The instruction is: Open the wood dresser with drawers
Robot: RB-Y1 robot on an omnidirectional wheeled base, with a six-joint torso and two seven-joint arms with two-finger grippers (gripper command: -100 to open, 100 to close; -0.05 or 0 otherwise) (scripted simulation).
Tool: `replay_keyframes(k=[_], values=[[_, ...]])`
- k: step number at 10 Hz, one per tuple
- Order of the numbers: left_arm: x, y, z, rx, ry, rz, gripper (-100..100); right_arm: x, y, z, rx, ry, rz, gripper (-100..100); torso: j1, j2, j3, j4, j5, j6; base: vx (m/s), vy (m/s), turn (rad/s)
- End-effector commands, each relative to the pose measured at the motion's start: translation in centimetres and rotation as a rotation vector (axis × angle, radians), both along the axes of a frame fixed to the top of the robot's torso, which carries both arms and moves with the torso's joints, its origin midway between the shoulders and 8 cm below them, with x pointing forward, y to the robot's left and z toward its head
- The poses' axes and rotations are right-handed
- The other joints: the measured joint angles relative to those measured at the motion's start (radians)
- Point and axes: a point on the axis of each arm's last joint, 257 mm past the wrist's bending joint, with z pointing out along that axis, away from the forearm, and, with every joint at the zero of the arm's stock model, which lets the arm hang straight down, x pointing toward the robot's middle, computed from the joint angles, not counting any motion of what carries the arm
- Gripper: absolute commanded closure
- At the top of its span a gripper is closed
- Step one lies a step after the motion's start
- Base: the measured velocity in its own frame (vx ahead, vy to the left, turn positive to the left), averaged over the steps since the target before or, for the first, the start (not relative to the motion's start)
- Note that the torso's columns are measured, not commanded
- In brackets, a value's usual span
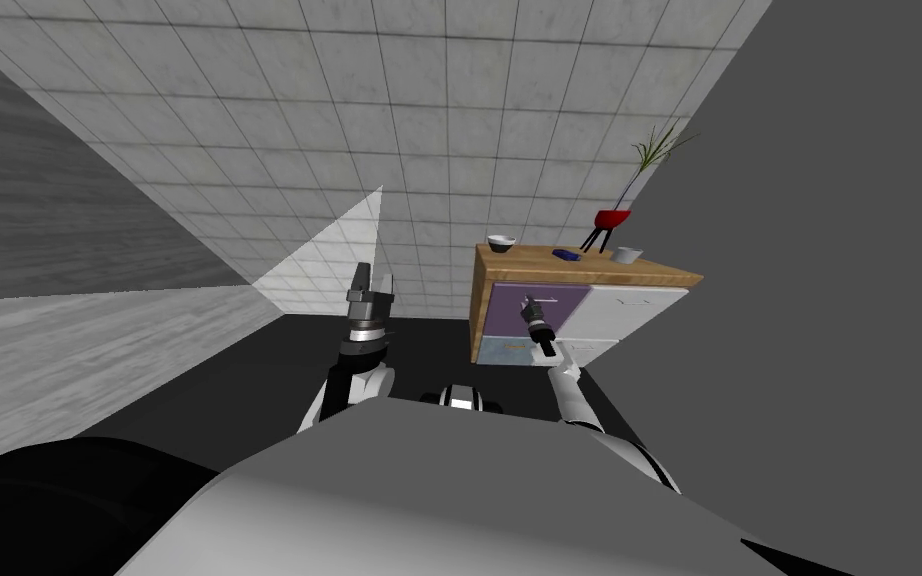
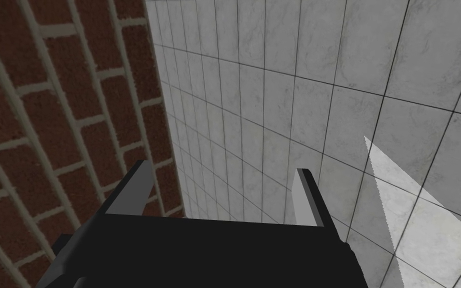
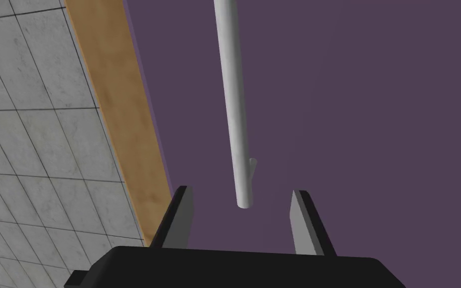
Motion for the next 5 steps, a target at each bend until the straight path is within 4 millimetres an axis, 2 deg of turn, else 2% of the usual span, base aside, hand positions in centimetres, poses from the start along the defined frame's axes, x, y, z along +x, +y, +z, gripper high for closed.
replay_keyframes(k=[1,4,5], values=[[0.00,0.00,0.00,0.000,0.000,0.000,0,0.12,0.07,0.19,0.000,0.000,0.005,100,0.000,0.004,0.002,0.001,0.000,0.000,-0.169,-0.004,-0.021],[0.01,0.00,0.01,0.000,0.000,0.000,0,0.29,0.18,0.47,0.000,0.001,0.012,100,0.000,0.002,0.001,0.002,0.001,0.001,-0.203,-0.008,-0.021],[0.01,0.00,0.01,0.000,0.000,0.000,0,0.20,0.19,0.12,0.000,0.007,0.009,100,0.001,0.001,0.001,0.002,0.001,0.000,-0.108,0.002,-0.009]])
